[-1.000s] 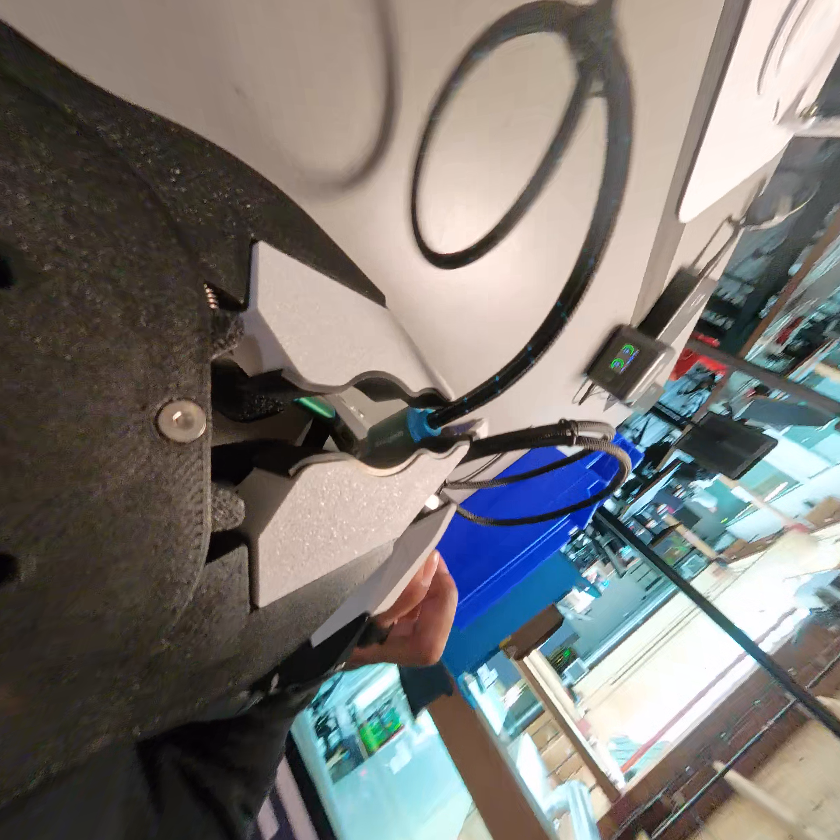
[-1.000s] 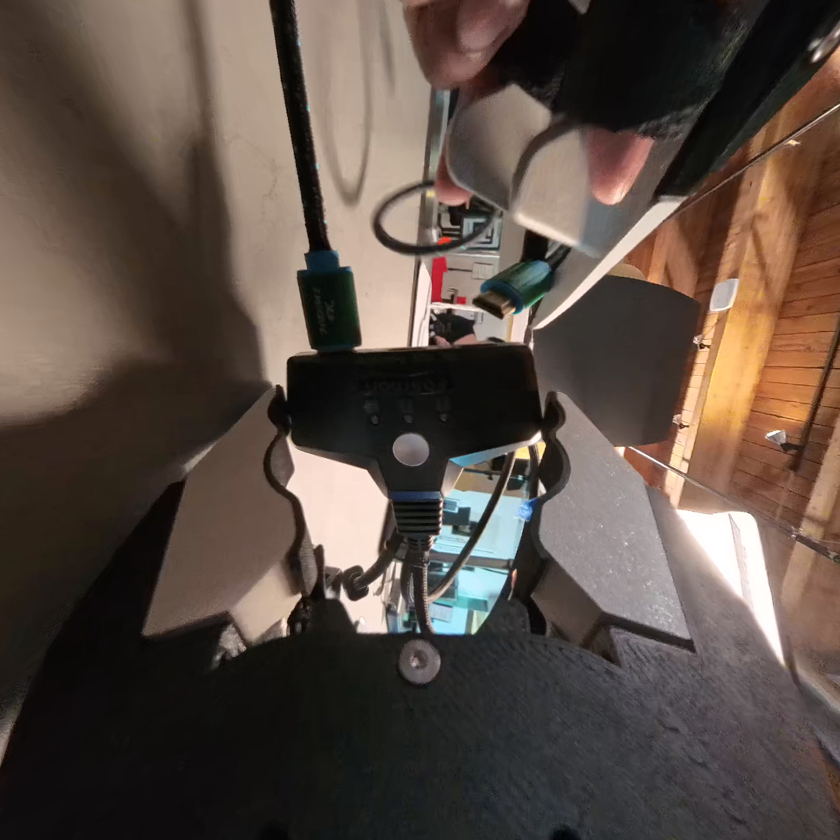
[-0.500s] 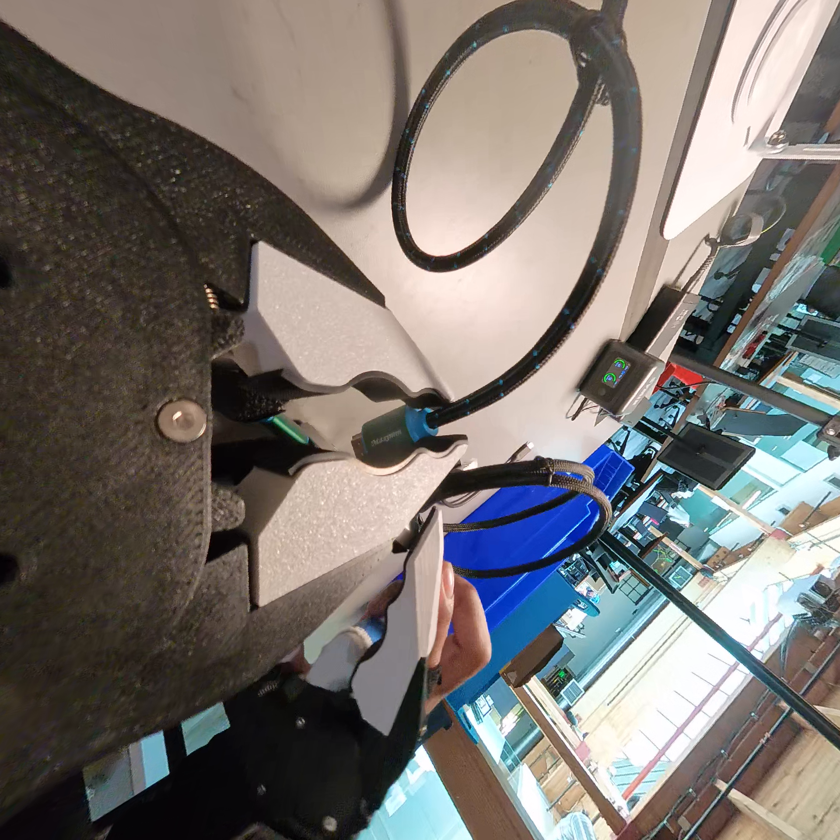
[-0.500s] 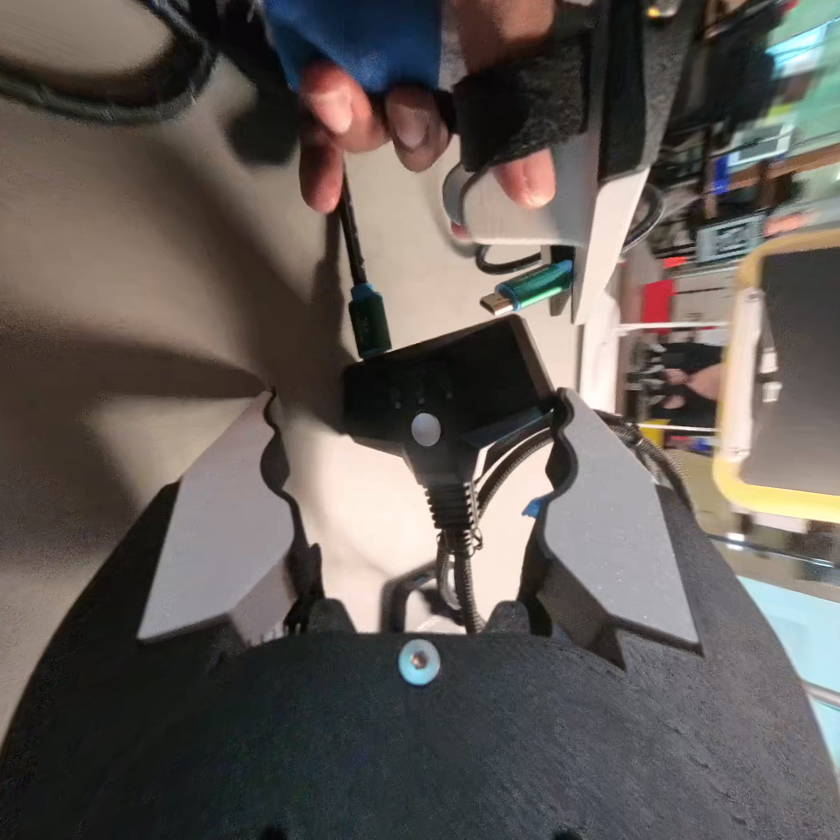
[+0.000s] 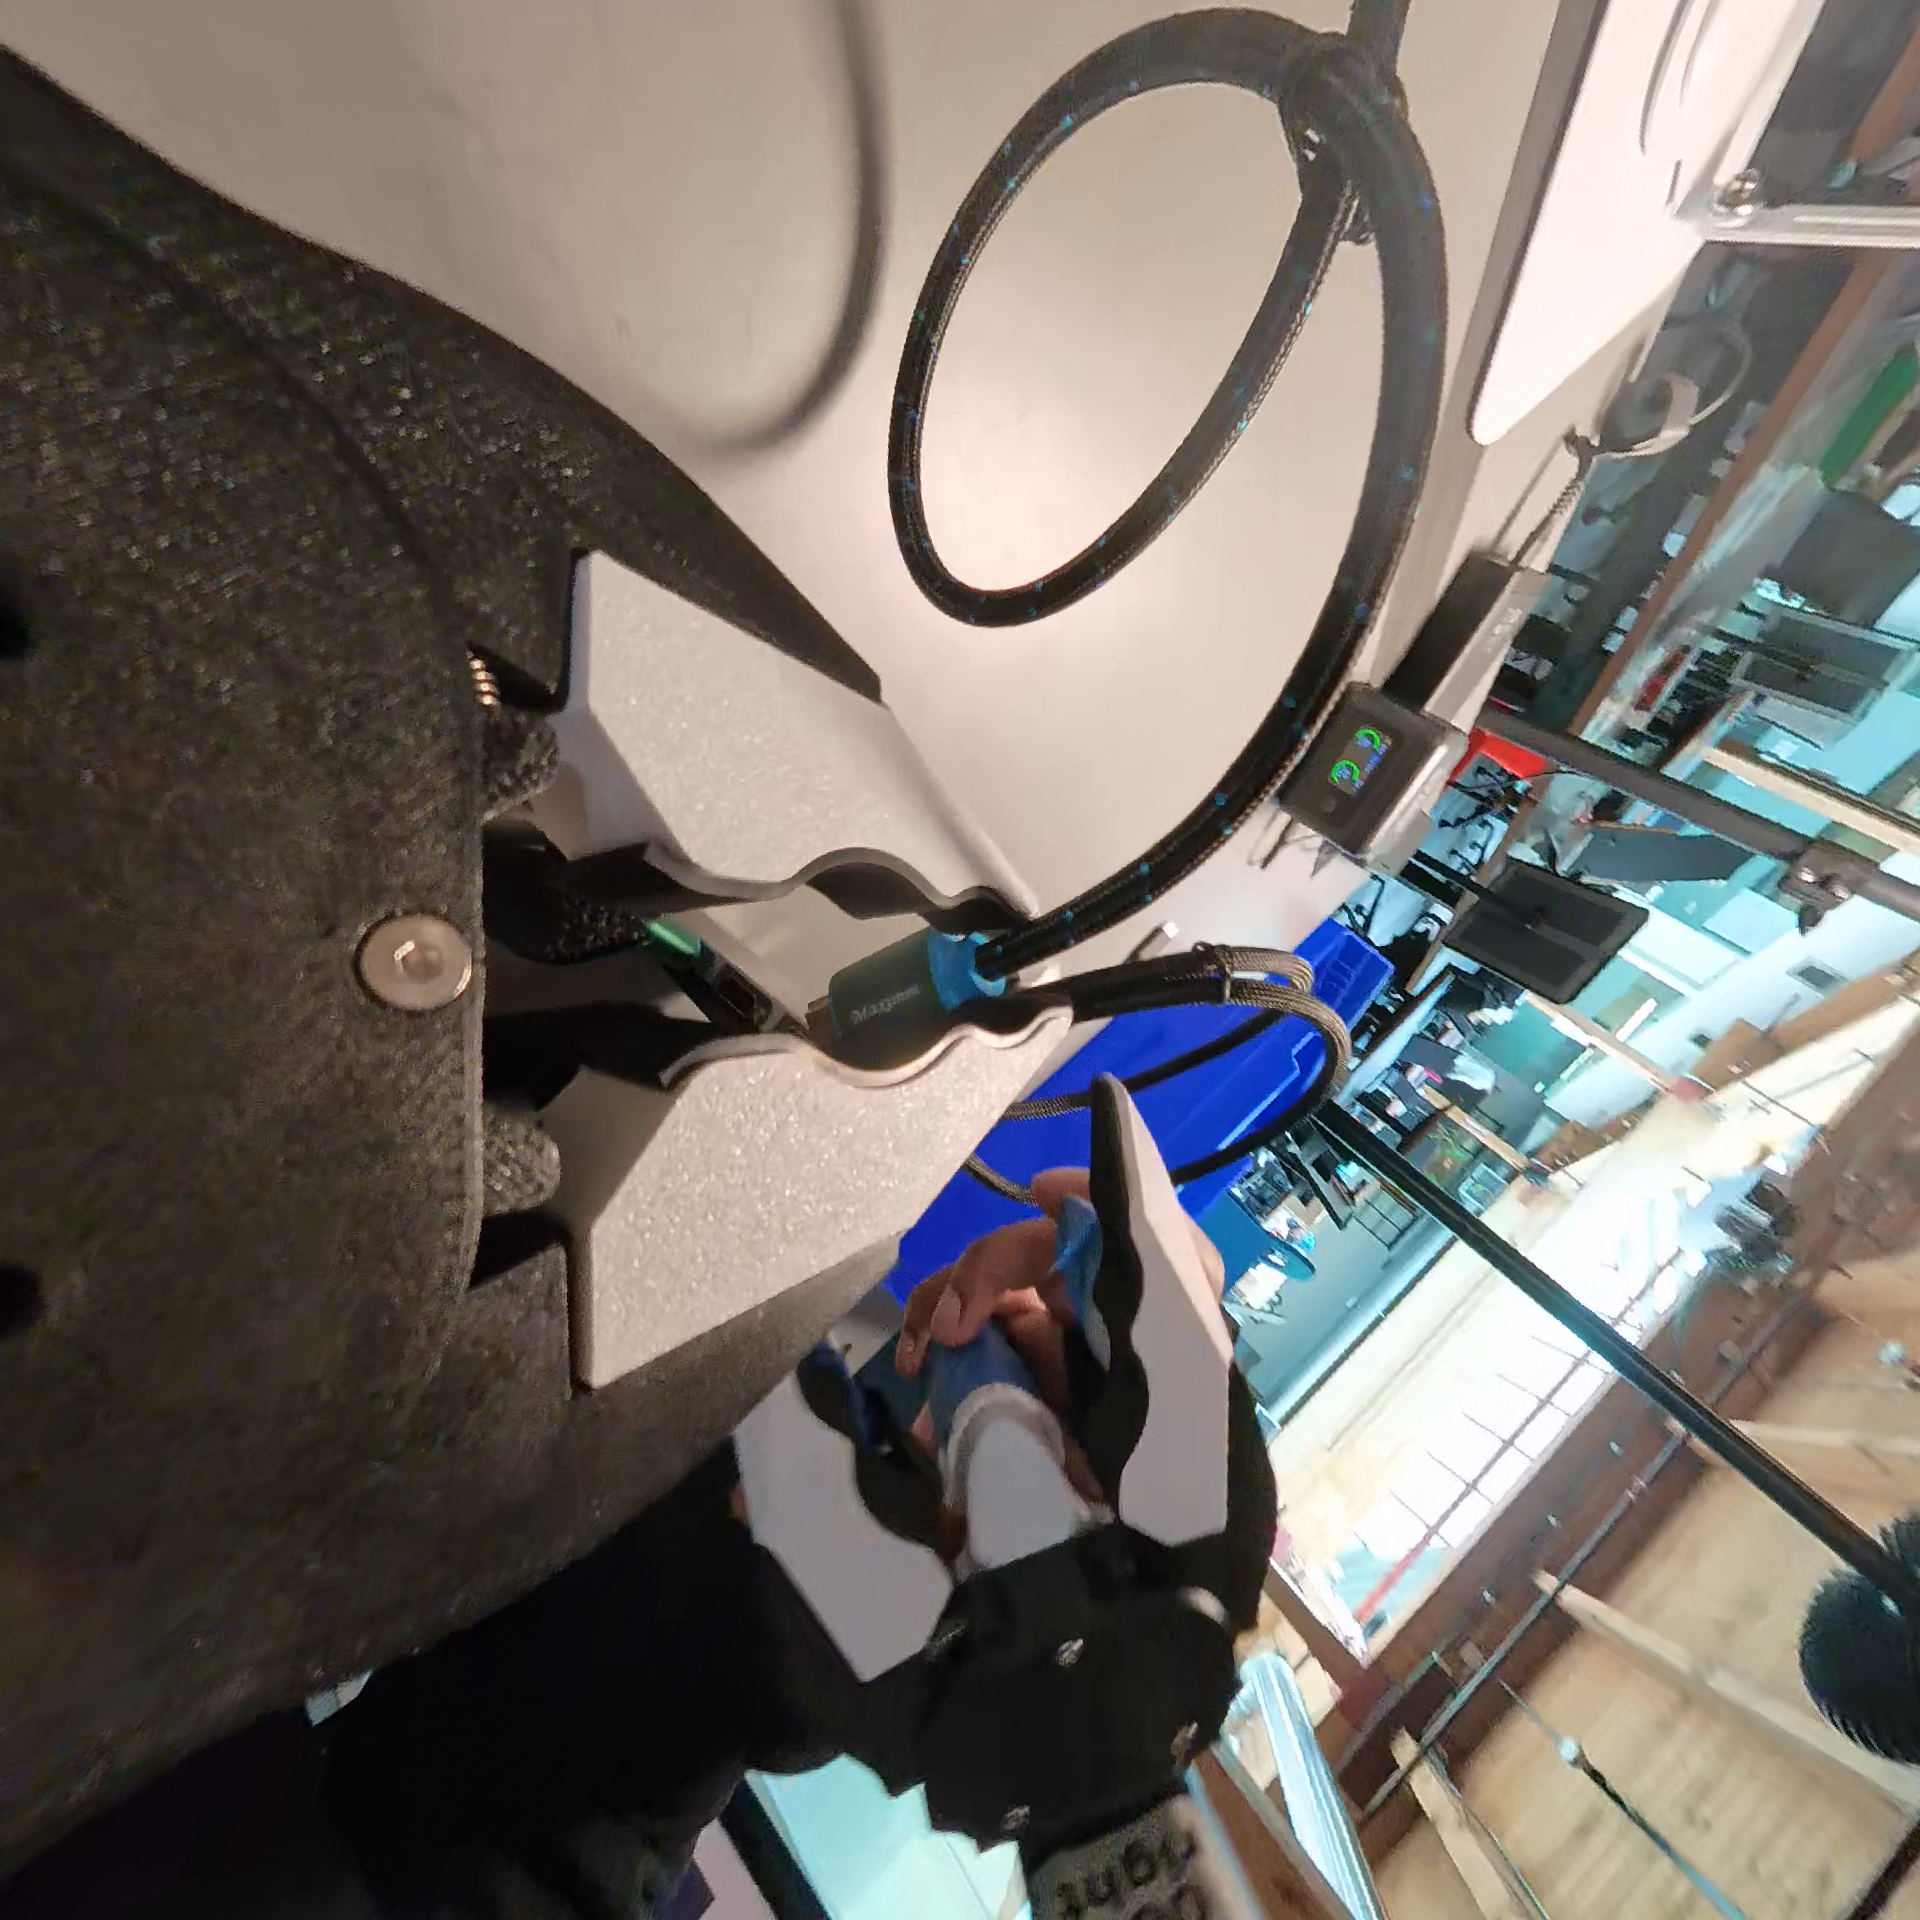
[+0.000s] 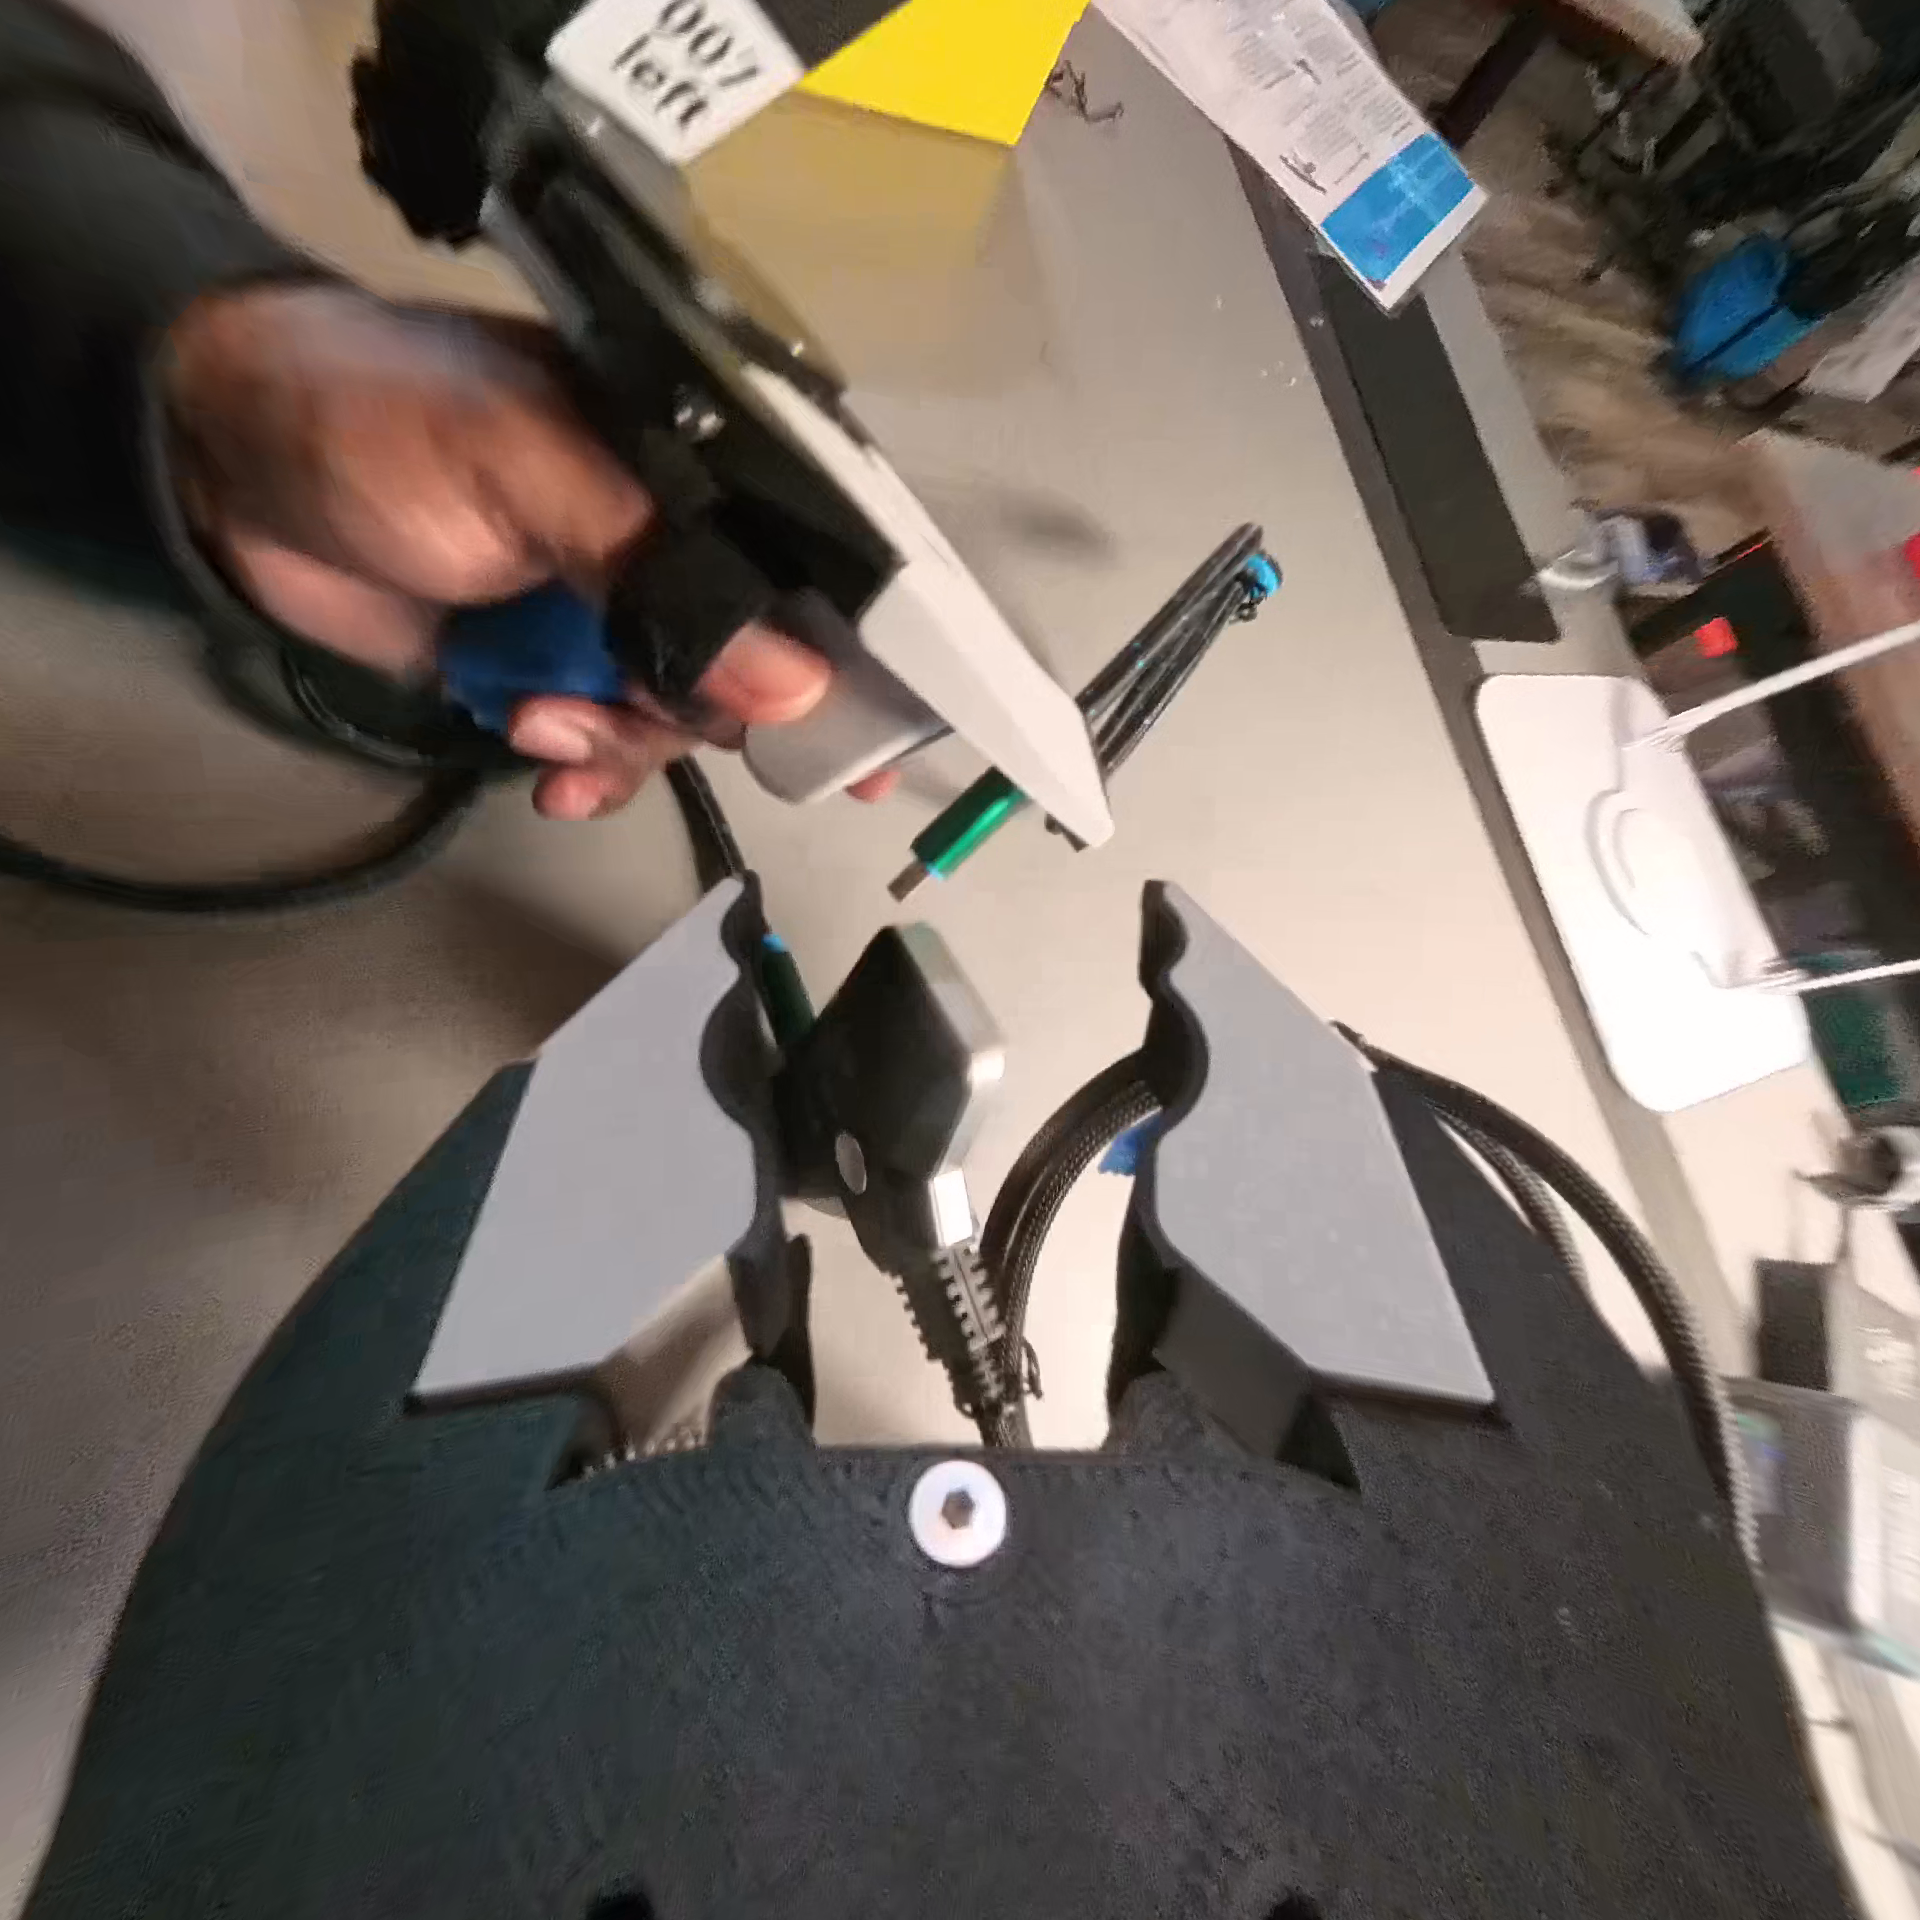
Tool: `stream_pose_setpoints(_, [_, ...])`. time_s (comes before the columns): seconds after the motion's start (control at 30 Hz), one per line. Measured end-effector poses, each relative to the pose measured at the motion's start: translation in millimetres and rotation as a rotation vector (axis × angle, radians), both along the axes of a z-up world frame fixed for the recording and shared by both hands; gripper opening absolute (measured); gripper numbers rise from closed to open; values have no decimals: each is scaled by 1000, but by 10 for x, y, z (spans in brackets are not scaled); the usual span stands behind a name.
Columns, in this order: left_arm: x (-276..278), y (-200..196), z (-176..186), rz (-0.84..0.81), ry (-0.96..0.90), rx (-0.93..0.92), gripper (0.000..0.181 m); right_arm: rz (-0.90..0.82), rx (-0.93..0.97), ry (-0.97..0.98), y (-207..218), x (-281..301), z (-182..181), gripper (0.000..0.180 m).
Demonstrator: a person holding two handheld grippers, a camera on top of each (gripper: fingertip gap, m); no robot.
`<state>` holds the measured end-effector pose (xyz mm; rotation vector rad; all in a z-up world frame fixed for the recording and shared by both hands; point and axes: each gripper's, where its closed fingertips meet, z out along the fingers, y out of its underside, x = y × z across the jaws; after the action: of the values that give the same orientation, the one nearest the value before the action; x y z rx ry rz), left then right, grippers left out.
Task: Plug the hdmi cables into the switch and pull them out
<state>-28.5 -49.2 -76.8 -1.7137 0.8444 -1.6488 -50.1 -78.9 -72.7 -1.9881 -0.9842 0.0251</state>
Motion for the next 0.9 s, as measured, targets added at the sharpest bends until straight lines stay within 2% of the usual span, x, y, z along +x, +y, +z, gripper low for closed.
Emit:
stream_pose_setpoints(0.03, [-8, -9, 40, -4, -29, 3, 10, -18, -21, 33, 36, 0, 28, 70])
stream_pose_setpoints(0.2, [-81, 55, 218, 18, -165, -37, 12, -57, 29, -9, 163, -68, 58, 52])
stream_pose_setpoints(0.43, [-148, 124, 361, 5, -294, -112, 12, -49, 275, -136, 265, -166, 79, 15])
stream_pose_setpoints(0.67, [-120, 65, 387, -94, -307, -170, 14, 43, 599, -491, 221, -59, 169, 12])
stream_pose_setpoints(0.9, [-17, -130, 286, -261, -218, -240, 23, 225, 783, -867, 97, 53, 152, 12])
